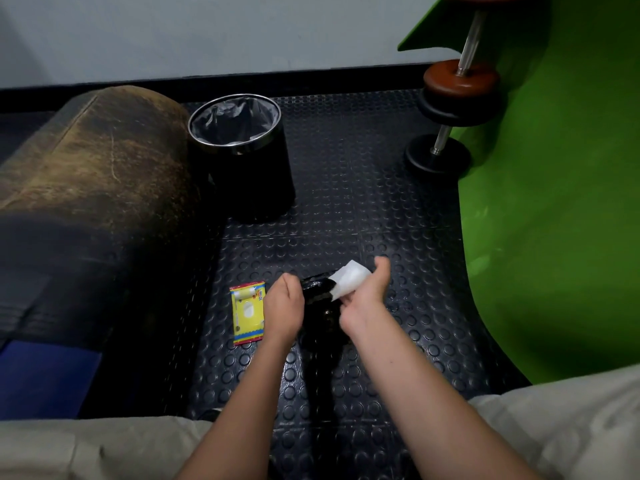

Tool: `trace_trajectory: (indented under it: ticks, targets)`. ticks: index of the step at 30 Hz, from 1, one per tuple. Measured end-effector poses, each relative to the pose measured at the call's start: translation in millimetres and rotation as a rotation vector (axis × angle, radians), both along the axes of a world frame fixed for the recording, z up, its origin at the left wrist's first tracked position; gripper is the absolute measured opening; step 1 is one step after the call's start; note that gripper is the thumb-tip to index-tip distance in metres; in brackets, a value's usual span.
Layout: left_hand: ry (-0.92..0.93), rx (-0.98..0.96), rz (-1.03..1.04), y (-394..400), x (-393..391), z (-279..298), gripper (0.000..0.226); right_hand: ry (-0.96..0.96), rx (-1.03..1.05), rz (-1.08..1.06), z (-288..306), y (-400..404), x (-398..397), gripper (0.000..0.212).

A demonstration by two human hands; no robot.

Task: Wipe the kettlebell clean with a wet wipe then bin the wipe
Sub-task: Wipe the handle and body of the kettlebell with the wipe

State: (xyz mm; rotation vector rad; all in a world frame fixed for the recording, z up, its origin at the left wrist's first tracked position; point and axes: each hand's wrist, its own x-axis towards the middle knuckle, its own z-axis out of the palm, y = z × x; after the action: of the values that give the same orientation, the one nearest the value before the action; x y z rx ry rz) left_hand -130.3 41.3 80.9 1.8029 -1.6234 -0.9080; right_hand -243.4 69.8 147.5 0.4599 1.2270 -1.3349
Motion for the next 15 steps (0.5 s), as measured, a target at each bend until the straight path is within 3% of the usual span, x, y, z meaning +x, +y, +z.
trace_trajectory:
  ticks: [3,10,13,15]
  targets:
    - [-0.004,-0.013,-0.016,-0.3,0.7,-0.3,0.040,-0.067,-0.045,-0.008,-3.0,-6.1,-14.7,0.075]
    - [0.002,-0.001,-0.015,-0.8,-0.5,-0.5,0.038,-0.042,-0.145,0.142,-4.1,-1.8,6.4,0.073]
    - [0.002,0.005,-0.010,-0.5,-0.6,0.5,0.038,0.087,-0.075,0.223,-12.1,-3.2,20.2,0.067]
    - [0.004,0.007,-0.007,-0.4,-0.7,0.8,0.038,0.153,-0.018,0.193,-16.8,-3.9,25.4,0.051]
